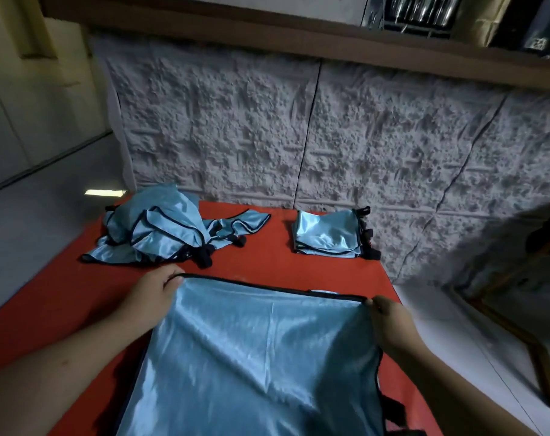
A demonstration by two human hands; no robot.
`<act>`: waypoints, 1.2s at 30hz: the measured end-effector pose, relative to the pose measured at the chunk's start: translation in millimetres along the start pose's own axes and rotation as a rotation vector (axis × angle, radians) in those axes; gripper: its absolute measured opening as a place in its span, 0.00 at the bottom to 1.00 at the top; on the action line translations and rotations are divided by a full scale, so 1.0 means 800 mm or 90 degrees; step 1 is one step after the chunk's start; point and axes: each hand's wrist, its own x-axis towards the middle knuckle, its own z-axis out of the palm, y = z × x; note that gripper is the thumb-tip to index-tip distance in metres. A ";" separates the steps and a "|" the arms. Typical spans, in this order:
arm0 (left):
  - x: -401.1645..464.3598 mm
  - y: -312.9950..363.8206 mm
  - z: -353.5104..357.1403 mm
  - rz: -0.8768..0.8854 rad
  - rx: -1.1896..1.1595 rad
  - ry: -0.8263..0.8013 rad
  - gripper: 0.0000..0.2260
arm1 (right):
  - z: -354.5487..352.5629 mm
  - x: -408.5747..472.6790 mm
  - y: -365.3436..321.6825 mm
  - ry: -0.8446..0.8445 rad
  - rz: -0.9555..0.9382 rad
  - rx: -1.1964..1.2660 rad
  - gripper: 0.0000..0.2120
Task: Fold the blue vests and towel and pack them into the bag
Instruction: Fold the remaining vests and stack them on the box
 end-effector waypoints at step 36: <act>-0.020 -0.032 0.123 -0.084 0.466 -0.212 0.36 | 0.141 0.010 -0.001 -0.131 -0.128 -0.317 0.36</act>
